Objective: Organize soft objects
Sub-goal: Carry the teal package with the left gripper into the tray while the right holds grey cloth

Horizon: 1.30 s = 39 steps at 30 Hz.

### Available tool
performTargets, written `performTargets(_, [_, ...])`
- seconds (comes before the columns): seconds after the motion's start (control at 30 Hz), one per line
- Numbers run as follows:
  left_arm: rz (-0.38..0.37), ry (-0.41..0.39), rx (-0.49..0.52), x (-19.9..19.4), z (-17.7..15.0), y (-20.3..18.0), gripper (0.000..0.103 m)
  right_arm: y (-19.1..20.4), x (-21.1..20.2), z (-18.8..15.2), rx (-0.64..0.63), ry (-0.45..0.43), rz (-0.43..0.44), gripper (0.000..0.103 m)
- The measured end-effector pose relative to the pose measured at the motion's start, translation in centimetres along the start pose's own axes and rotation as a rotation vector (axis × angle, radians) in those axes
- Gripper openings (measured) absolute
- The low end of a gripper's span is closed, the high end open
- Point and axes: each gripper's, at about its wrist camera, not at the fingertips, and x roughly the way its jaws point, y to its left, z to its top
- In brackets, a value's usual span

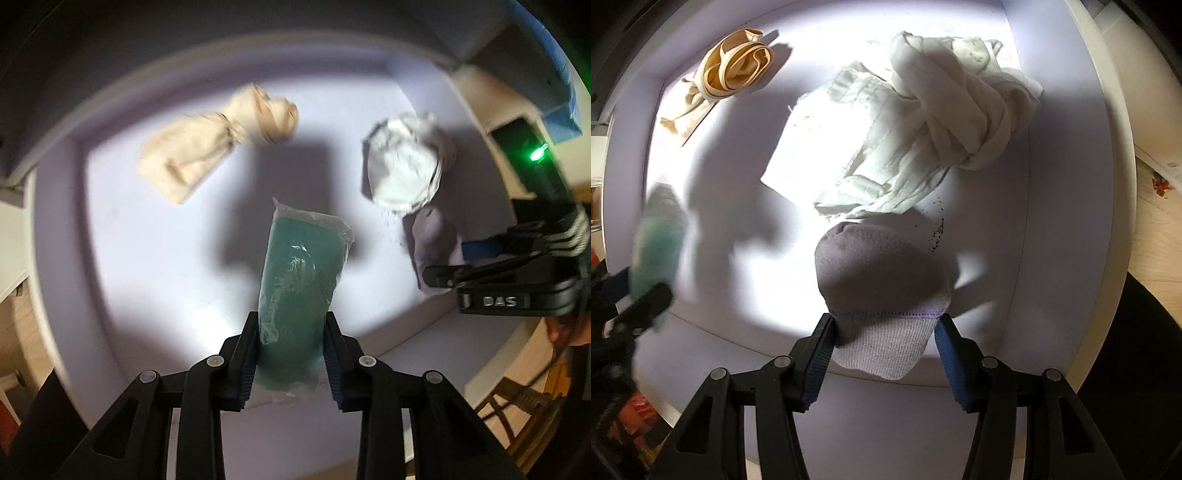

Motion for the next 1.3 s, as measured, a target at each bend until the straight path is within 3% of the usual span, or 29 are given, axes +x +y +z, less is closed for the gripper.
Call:
performTargets(0.1, [-0.005,-0.043,-0.02,-2.5,-1.9,0.4,0.032,0.0,-0.1,0.0,-0.002,-0.004,-0.004,0.056])
performTargets(0.33, [-0.048,-0.144,-0.035,-11.7,-1.2,1.2,0.032,0.3,-0.7,-0.4,0.001,0.0,0.002,0.056])
performTargets(0.5, [-0.051,-0.218,-0.012,-13.4,-1.4,0.7,0.032,0.3,-0.8,-0.3,0.004,-0.001,0.003,0.056])
performTargets(0.77, [-0.069,-0.361,0.011,-21.3,-1.5,1.6,0.032,-0.1,-0.5,0.0,0.022,0.005,0.016,0.056])
performTargets(1.07, [-0.122,-0.523,-0.021,-29.9,2.6,3.4,0.032,0.5,-0.4,-0.1,0.007,0.005,0.004,0.056])
performTargets(1.17, [-0.095,-0.537,-0.027,-31.4,4.8,4.3,0.032,0.7,-0.4,-0.2,0.008,0.005,0.004,0.056])
performTargets(1.3, [-0.069,-0.497,-0.032,-31.3,8.1,4.7,0.032,0.8,-0.4,-0.2,0.013,0.006,0.01,0.056])
